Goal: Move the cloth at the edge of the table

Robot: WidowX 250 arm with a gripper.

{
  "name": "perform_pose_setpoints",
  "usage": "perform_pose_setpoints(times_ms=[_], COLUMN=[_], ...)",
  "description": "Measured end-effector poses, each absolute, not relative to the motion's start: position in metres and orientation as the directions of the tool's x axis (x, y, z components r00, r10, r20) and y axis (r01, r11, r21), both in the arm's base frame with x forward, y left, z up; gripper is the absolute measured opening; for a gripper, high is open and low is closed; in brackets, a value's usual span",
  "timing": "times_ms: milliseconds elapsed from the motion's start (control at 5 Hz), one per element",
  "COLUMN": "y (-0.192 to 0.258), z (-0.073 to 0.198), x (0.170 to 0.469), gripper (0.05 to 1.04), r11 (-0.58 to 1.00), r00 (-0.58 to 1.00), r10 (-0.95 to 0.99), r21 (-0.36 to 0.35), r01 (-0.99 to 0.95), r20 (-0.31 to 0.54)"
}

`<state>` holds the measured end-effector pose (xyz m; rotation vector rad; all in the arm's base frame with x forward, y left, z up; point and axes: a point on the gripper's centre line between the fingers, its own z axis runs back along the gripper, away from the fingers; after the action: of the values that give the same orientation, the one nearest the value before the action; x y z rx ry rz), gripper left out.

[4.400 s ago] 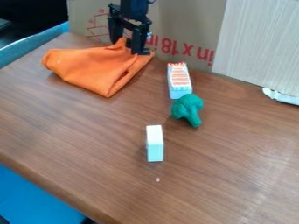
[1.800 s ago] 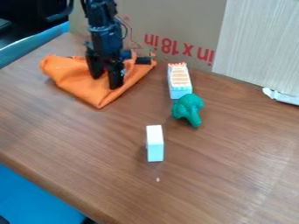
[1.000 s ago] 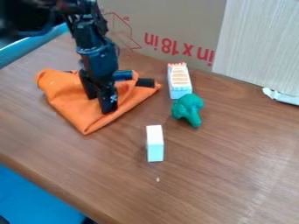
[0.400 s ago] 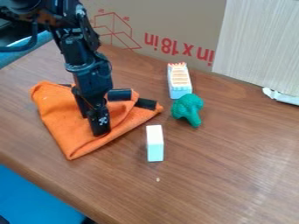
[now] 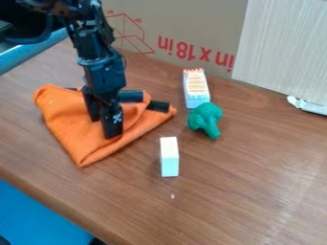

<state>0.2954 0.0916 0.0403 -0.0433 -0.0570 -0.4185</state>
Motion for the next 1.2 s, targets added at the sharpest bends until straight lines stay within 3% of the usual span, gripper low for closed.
perform_pose_setpoints(times_ms=[800,1200], y=[0.133,0.138], z=[0.038,0.040], x=[0.368,0.390], gripper=[1.000,1.000], r11=[0.975,0.974], r00=[0.968,0.967], r10=[-0.220,-0.227], r21=[0.067,0.032], r01=[0.213,0.225], r20=[0.121,0.117])
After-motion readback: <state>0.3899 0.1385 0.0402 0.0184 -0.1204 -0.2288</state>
